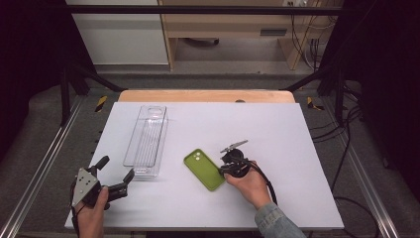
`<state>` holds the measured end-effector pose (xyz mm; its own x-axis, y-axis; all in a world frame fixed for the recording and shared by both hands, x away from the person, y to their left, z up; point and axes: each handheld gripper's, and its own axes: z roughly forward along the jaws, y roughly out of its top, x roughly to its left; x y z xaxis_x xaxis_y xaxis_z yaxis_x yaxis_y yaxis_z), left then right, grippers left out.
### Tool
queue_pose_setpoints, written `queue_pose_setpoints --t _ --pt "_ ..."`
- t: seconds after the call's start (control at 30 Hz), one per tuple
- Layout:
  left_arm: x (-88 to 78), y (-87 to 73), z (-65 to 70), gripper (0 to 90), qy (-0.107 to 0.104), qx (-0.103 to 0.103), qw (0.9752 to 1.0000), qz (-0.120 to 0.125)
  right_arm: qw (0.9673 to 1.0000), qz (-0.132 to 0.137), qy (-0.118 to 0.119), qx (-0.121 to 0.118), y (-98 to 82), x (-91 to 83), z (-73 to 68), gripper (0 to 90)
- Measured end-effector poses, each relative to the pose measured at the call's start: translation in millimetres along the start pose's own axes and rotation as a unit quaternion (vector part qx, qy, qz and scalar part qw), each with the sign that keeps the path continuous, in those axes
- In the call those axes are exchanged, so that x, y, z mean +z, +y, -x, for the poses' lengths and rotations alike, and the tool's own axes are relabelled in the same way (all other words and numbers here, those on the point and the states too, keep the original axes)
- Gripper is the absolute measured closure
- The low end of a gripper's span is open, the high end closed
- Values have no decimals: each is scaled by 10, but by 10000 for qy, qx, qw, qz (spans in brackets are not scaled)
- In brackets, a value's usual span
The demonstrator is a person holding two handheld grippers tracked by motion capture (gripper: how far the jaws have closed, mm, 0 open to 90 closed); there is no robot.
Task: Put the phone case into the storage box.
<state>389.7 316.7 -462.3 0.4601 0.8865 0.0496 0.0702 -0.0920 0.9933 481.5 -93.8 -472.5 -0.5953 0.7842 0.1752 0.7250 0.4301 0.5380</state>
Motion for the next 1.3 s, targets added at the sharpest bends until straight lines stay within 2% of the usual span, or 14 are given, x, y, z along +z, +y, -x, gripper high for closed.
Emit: queue_pose_setpoints --t 0.57,1.0,1.13,1.3 --pt "20 -4 15 17 -54 17 10000 -37 10000 -83 -14 -7 25 -1 -3 852" --pt "16 -7 -3 18 -17 -99 9999 -39 9992 -274 -234 -152 71 3 -75 882" --pt "5 -2 -6 18 2 -142 9999 -21 9988 -188 -373 -261 72 -11 -115 883" --pt "-37 27 -13 19 61 -245 9997 15 9969 -2 -539 -567 43 -89 -185 883"
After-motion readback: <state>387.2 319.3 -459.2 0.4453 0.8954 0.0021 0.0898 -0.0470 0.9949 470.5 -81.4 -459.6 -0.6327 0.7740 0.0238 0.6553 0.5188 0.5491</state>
